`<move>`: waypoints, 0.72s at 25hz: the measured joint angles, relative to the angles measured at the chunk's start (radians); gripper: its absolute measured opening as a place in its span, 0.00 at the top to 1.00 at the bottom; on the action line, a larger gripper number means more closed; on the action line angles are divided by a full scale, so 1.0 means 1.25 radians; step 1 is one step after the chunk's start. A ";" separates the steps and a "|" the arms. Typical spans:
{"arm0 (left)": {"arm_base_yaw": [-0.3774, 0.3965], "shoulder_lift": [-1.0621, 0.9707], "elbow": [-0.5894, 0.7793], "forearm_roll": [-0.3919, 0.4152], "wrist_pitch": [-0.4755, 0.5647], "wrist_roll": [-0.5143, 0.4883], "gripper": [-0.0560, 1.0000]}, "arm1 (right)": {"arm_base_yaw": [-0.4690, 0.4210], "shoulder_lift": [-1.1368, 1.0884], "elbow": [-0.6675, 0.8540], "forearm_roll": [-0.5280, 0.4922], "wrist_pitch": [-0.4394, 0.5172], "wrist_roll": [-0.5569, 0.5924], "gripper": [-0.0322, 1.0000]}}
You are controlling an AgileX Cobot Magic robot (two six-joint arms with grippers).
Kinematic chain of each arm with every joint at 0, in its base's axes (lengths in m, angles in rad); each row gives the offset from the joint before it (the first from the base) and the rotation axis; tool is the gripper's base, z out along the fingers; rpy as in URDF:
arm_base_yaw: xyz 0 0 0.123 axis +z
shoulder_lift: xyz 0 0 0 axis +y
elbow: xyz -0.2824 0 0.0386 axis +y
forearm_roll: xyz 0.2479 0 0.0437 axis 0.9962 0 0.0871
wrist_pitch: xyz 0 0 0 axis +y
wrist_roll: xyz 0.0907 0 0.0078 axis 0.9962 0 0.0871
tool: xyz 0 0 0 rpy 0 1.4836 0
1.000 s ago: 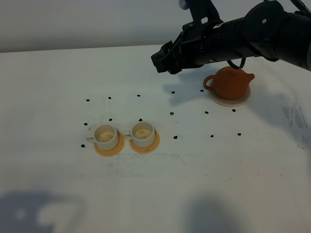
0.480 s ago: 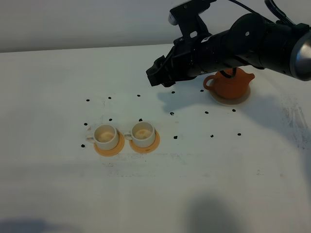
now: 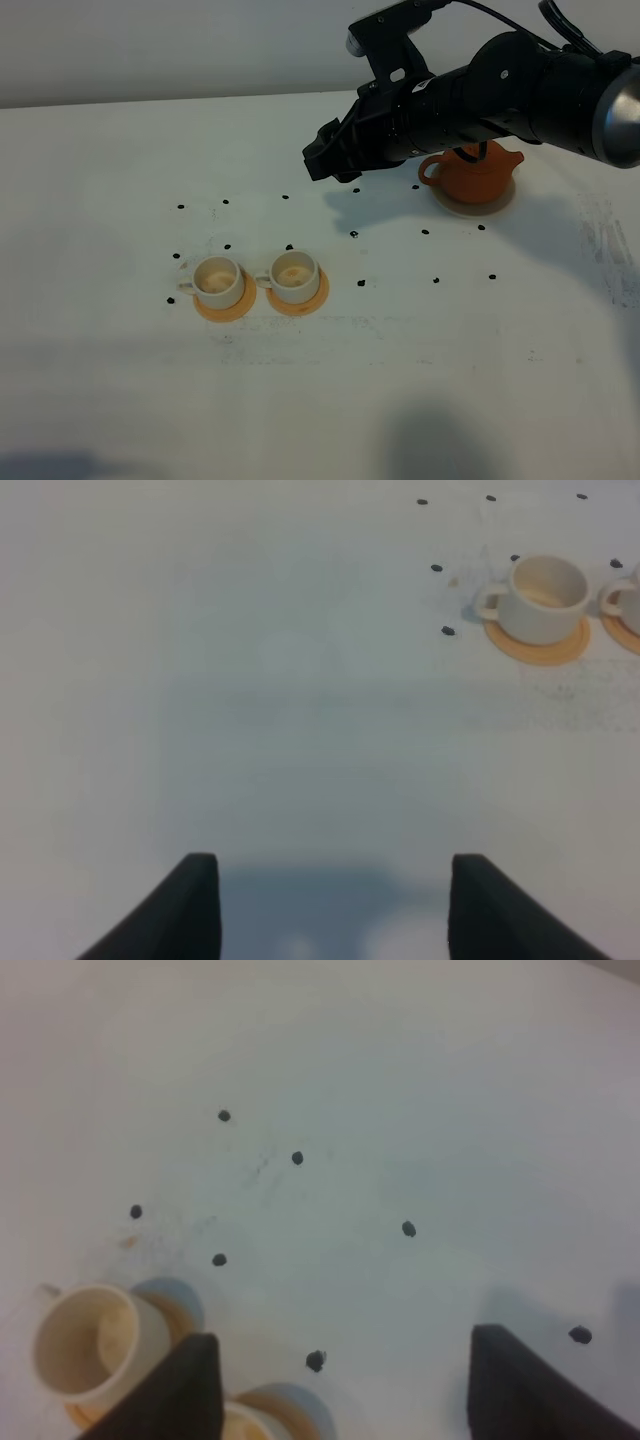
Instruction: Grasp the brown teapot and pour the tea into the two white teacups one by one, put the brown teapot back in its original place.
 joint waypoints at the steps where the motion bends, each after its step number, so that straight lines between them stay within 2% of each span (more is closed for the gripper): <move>1: 0.000 0.000 0.000 0.000 0.000 0.000 0.47 | 0.000 0.000 0.000 -0.001 -0.002 0.000 0.45; 7: 0.001 0.000 0.000 0.000 0.000 0.000 0.47 | 0.000 0.000 0.000 -0.025 -0.021 0.000 0.45; 13: 0.041 0.000 0.000 0.001 0.000 0.000 0.47 | 0.000 0.000 0.000 -0.041 -0.041 0.000 0.45; 18: 0.046 0.000 0.000 0.001 0.000 0.000 0.47 | 0.000 0.006 0.000 -0.042 -0.050 0.001 0.45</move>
